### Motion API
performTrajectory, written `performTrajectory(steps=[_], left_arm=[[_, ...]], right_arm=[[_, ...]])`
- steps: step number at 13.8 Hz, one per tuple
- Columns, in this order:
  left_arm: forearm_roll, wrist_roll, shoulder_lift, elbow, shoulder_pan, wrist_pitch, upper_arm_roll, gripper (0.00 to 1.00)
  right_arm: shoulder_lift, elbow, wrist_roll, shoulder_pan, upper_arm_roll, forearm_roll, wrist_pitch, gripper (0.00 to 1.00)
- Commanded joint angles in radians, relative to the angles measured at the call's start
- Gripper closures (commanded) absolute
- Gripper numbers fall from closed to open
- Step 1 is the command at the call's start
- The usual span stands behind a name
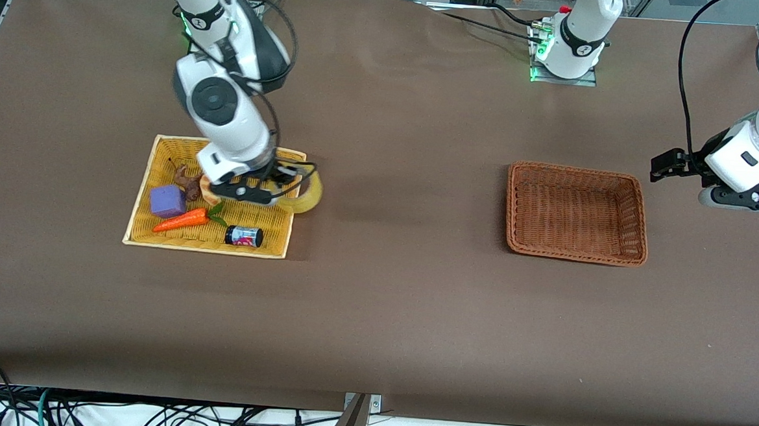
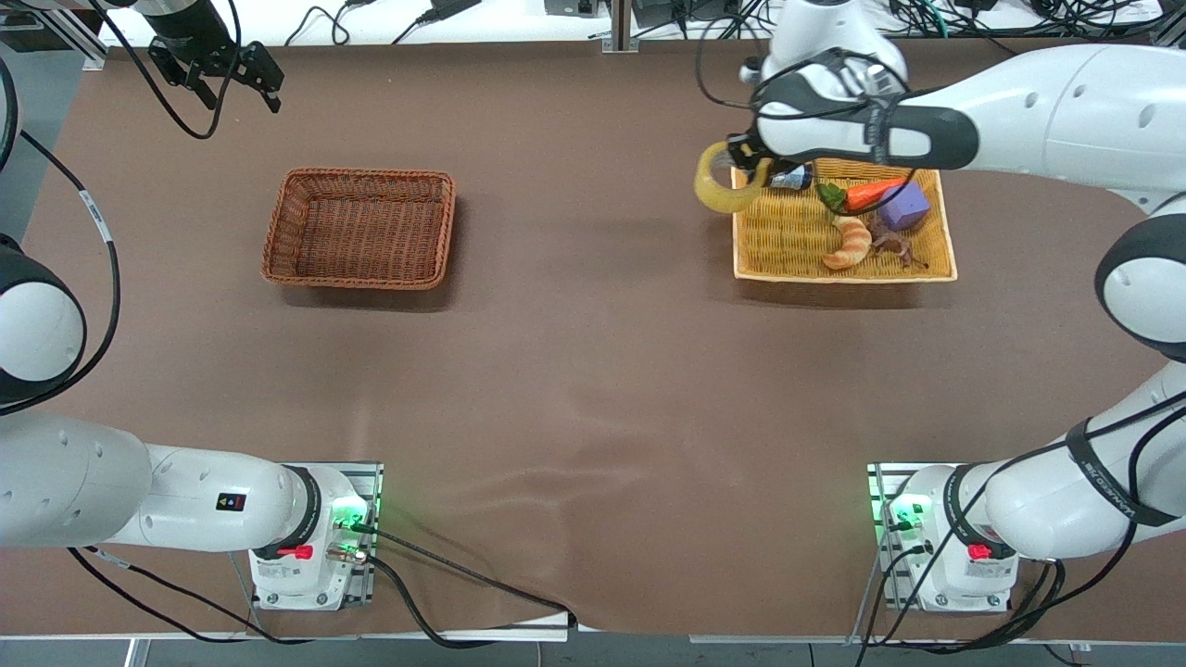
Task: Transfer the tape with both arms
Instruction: 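Lift the tape roll and carry it toward the brown basket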
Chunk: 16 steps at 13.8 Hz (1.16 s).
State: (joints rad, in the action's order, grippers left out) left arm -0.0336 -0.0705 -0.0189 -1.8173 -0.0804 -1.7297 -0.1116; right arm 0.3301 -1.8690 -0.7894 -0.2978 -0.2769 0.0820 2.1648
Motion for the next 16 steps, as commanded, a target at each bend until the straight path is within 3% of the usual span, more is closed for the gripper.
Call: performTrajectory(steps=[1,5,9,13,16], left_arm=[[-0.003,-0.028,0.002,0.003,0.008,-0.005,0.004,0.0],[-0.003,-0.028,-0.001,0.003,0.01,-0.007,0.004,0.0],[-0.003,-0.028,-0.003,0.003,0.01,-0.007,0.004,0.0],[-0.003,-0.028,-0.004,0.003,0.01,-0.007,0.004,0.0],[-0.002,-0.026,-0.006,0.003,0.008,-0.007,0.004,0.0]], right_arm=[[0.125,0.163,-0.179,-0.107,0.001,0.004,-0.026,1.0],[0.295,0.35,-0.374,-0.225,0.002,0.01,-0.022,1.0],[0.421,0.45,-0.429,-0.299,0.005,0.027,0.019,1.0],[0.483,0.456,-0.444,-0.328,0.024,0.071,0.049,1.0],[0.501,0.456,-0.439,-0.328,0.028,0.088,0.049,0.91]])
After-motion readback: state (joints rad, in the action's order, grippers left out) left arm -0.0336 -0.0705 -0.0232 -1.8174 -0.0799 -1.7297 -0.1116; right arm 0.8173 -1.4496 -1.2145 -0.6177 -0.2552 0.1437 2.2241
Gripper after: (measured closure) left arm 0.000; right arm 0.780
